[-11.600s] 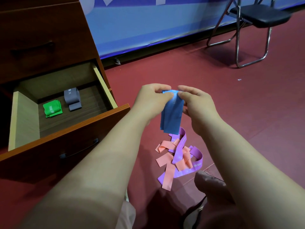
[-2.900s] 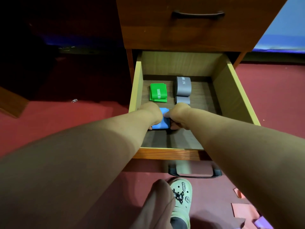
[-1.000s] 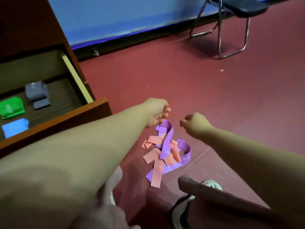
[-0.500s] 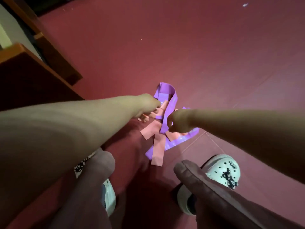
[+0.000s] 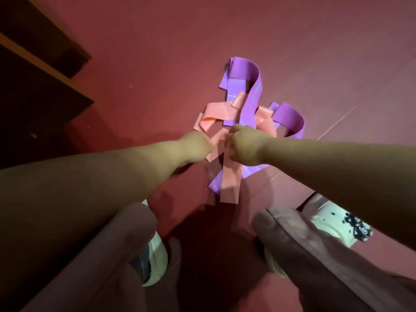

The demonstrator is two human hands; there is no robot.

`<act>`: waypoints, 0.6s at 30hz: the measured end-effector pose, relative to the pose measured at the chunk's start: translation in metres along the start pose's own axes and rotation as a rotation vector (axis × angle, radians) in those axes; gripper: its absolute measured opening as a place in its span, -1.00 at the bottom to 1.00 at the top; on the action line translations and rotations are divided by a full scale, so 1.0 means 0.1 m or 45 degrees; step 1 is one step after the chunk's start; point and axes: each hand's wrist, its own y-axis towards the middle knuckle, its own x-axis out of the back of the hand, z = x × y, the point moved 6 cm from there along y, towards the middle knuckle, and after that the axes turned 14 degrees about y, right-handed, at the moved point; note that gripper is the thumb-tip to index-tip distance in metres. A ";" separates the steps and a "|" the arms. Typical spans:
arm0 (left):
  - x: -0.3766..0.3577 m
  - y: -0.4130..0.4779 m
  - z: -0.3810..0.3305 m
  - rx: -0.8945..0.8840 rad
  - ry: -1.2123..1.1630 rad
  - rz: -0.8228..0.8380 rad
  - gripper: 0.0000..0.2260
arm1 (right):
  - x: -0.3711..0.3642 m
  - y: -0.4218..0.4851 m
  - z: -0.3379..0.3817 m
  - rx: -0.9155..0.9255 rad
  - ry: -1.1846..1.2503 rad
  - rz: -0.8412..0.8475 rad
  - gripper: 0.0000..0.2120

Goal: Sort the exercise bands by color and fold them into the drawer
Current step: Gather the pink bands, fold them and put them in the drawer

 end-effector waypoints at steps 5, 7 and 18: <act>-0.22 -0.01 0.19 -0.017 -0.060 -0.014 -0.81 | -0.11 0.01 0.02 0.049 -0.042 -0.017 -0.62; -0.24 -0.01 0.20 -0.041 0.044 -0.016 -0.78 | -0.13 0.03 0.06 0.070 -0.006 -0.016 -0.60; -0.38 -0.15 0.14 -0.138 0.411 0.103 -0.56 | -0.46 0.06 0.12 0.148 -0.053 0.143 -0.56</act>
